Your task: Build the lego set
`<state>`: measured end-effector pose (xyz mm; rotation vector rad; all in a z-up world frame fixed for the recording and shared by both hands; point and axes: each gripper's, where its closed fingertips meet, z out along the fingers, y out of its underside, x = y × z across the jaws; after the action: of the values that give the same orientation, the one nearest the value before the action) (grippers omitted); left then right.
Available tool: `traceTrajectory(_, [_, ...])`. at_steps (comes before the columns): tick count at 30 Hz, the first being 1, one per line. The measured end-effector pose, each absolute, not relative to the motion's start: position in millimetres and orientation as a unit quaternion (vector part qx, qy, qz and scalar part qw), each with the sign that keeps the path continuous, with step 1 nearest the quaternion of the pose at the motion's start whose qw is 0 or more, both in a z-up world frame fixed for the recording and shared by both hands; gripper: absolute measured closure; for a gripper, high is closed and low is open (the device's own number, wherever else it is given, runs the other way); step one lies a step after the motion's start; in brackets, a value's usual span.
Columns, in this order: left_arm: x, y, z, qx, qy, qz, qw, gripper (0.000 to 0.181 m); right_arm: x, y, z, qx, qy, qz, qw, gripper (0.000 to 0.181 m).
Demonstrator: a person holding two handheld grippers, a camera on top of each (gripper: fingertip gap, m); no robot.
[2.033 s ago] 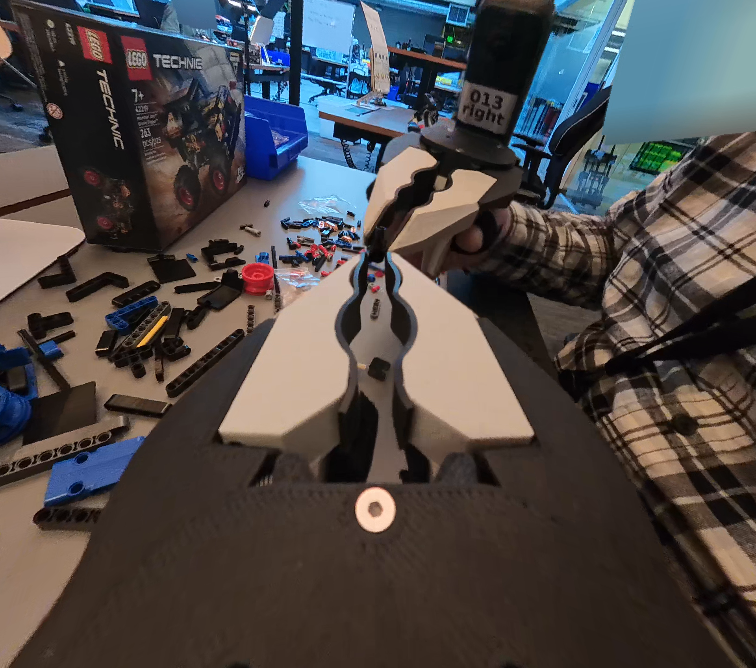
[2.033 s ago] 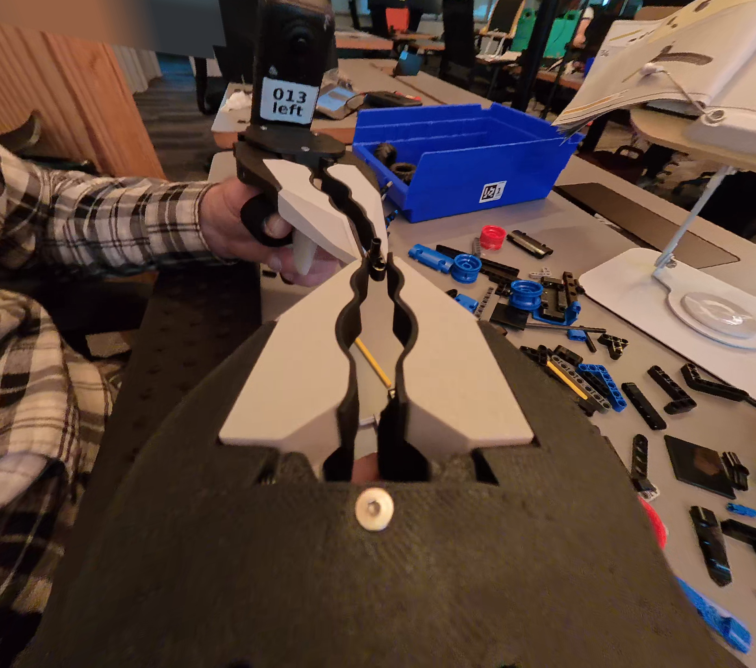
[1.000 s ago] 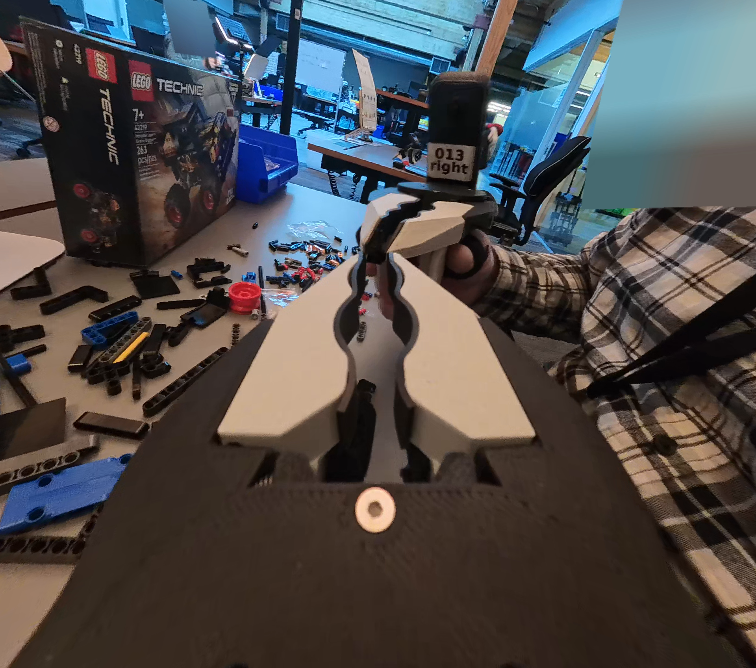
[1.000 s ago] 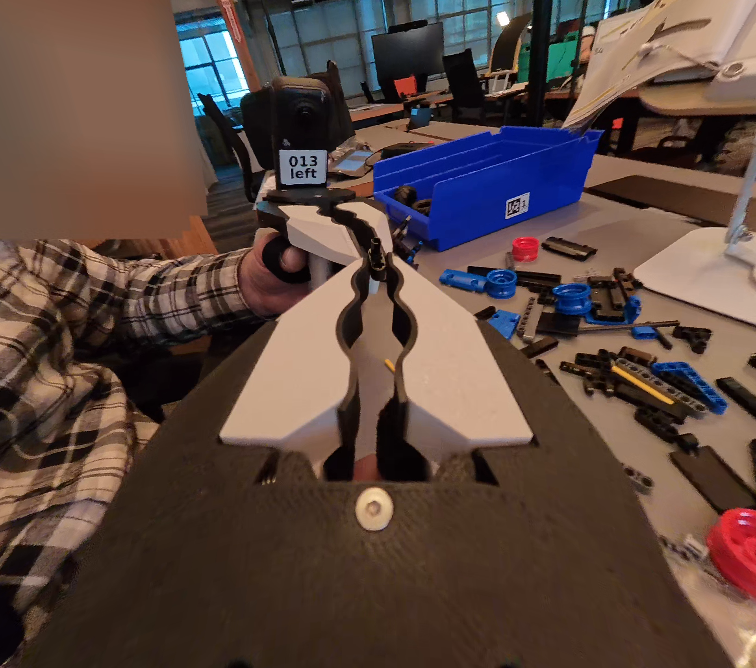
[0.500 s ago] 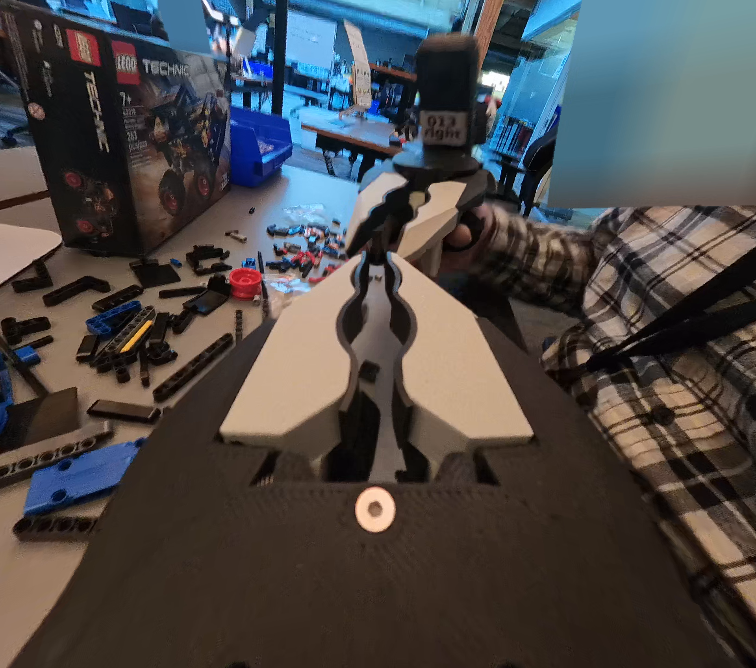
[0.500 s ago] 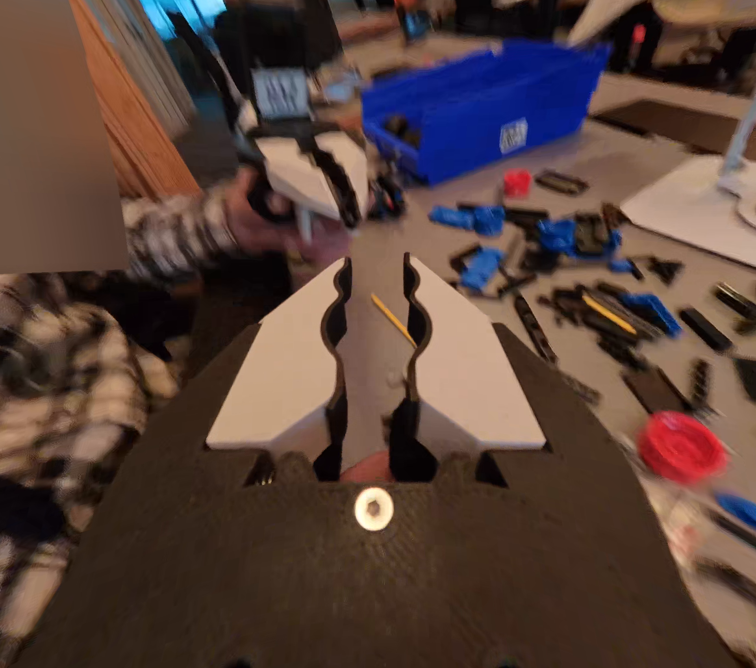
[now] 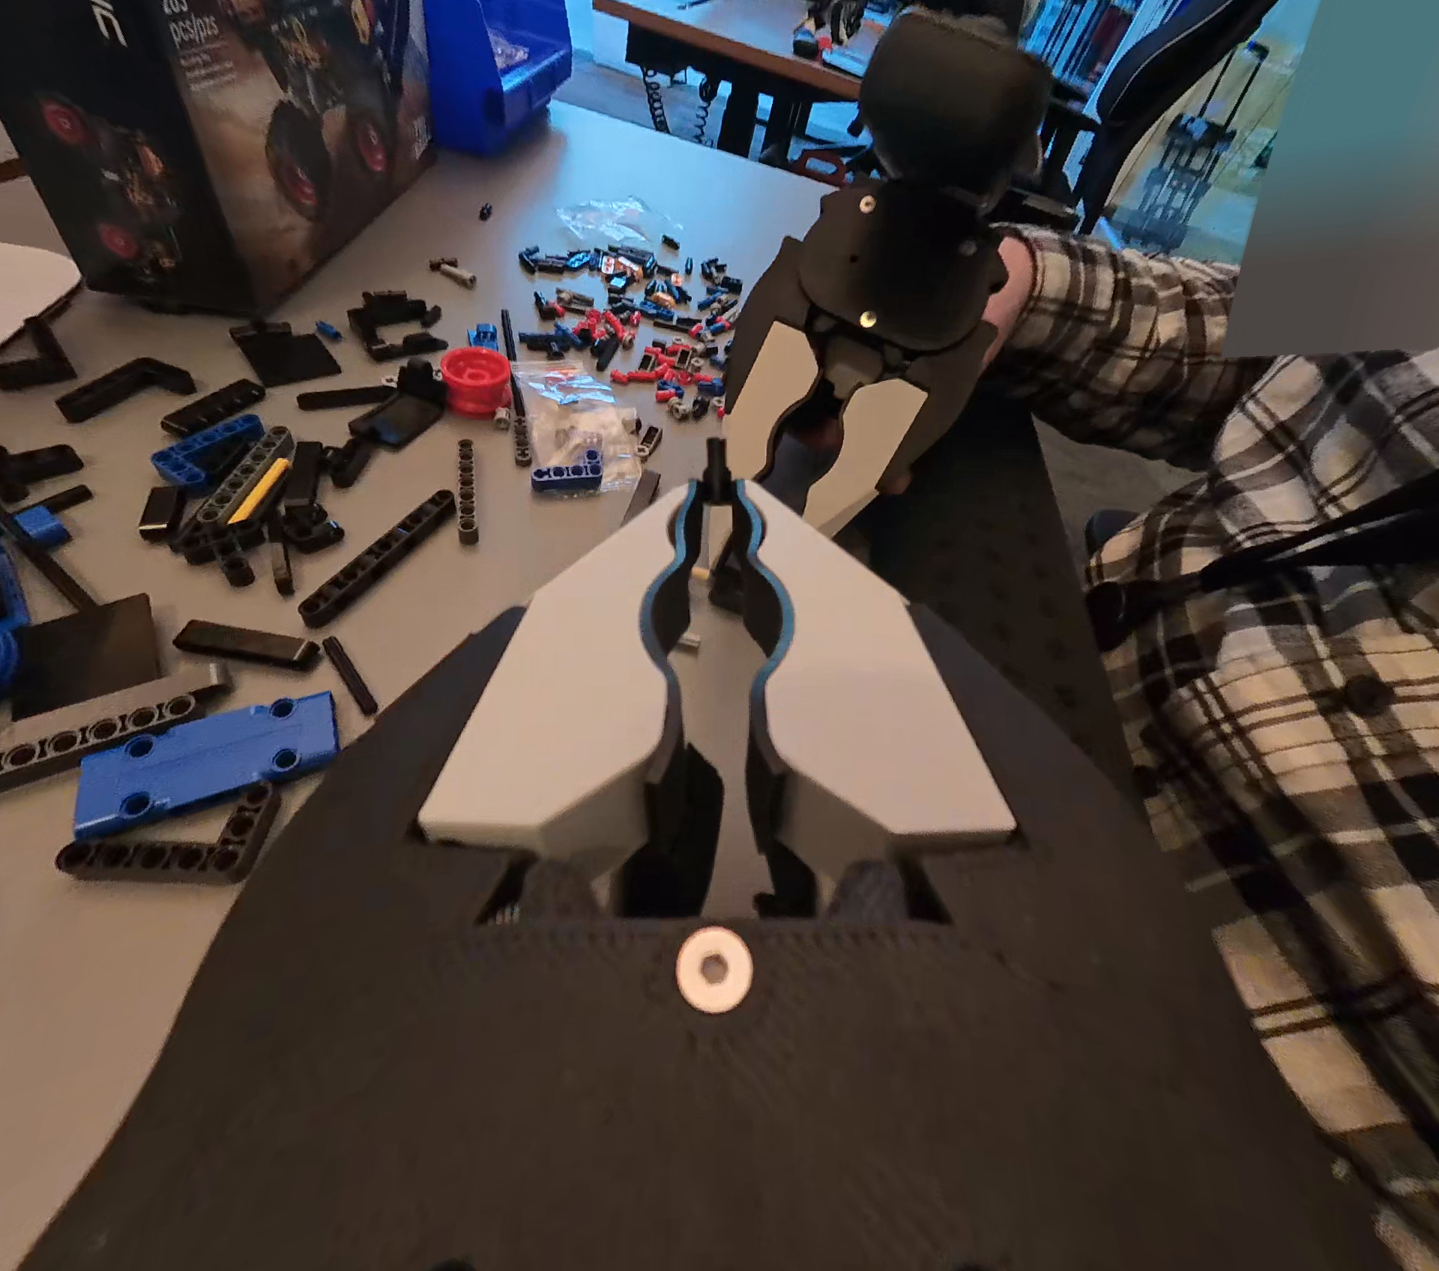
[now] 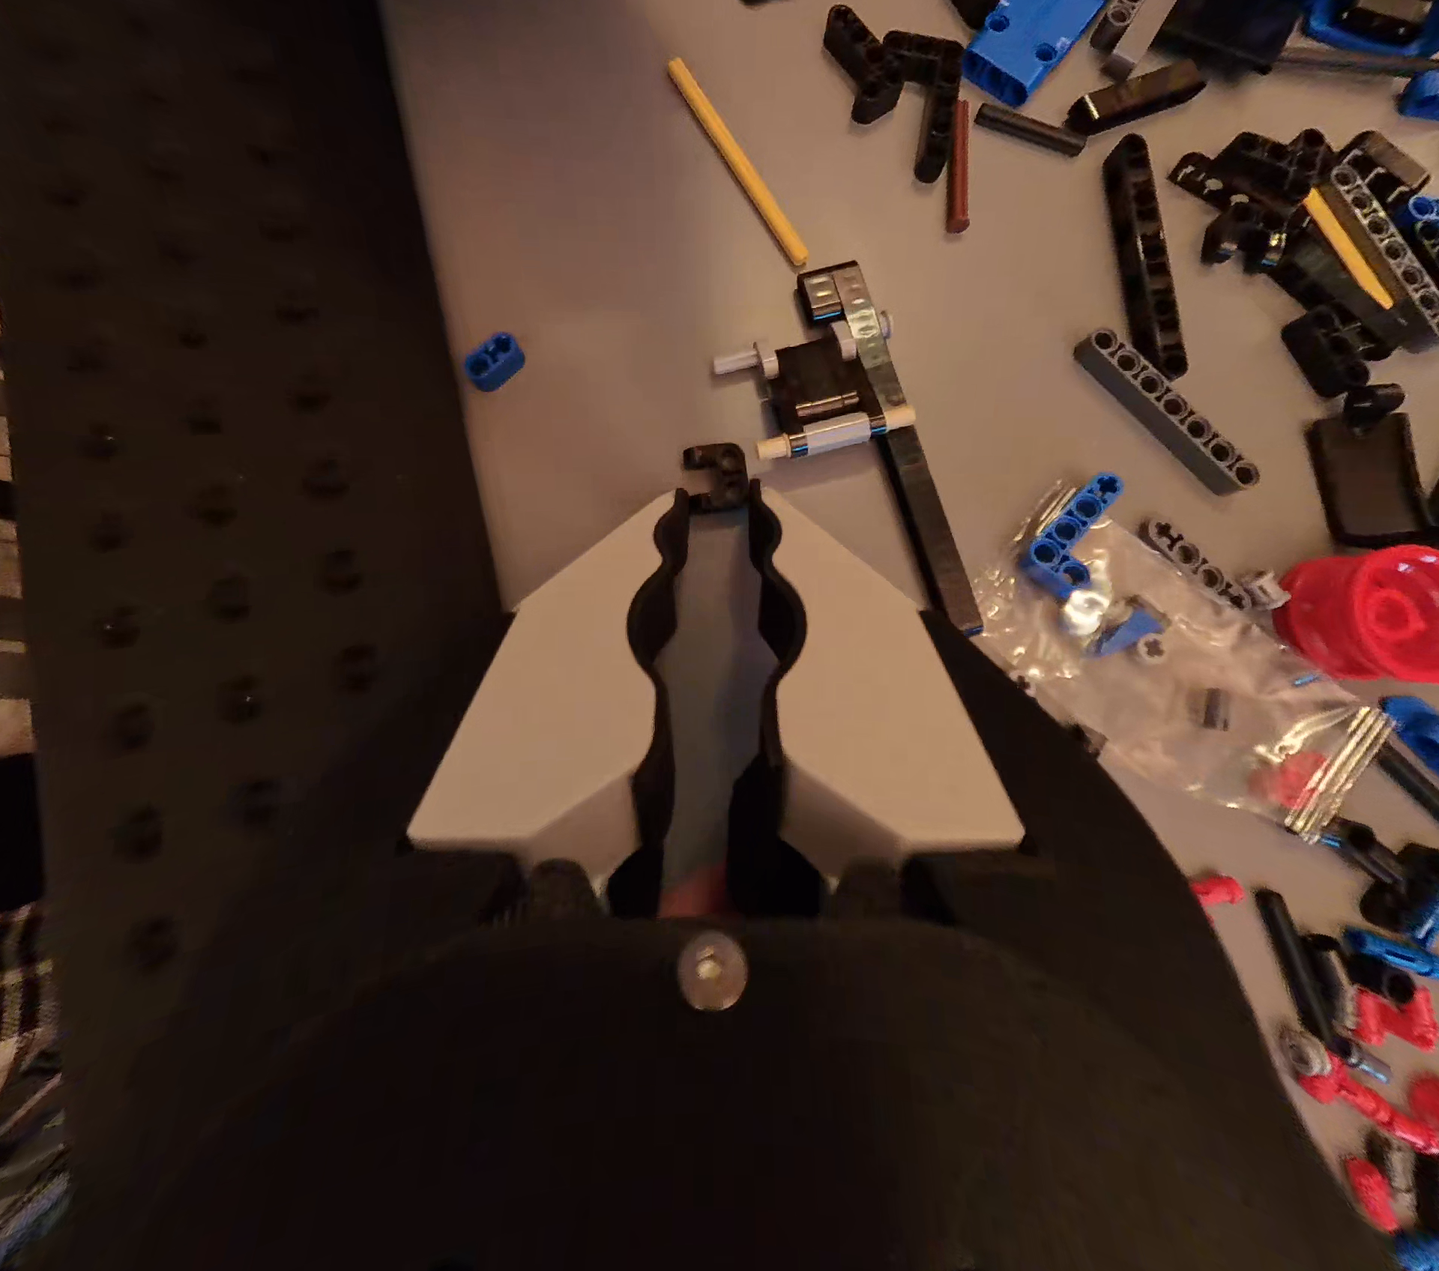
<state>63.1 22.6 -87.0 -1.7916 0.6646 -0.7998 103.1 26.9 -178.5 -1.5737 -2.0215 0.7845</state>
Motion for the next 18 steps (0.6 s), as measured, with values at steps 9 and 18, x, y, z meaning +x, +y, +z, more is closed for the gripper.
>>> traceTrajectory(9, [70.3,18.8,-103.6,-0.762,0.302,-0.317,0.477,0.175,117.5,53.0,-168.3,-0.488,-0.787,0.162,0.341,0.167])
traceTrajectory(18, [85.8,14.3,-111.2,-0.762,0.324,-0.330,0.452,0.175,119.4,42.2,-117.5,-0.435,-0.739,0.281,0.431,0.168])
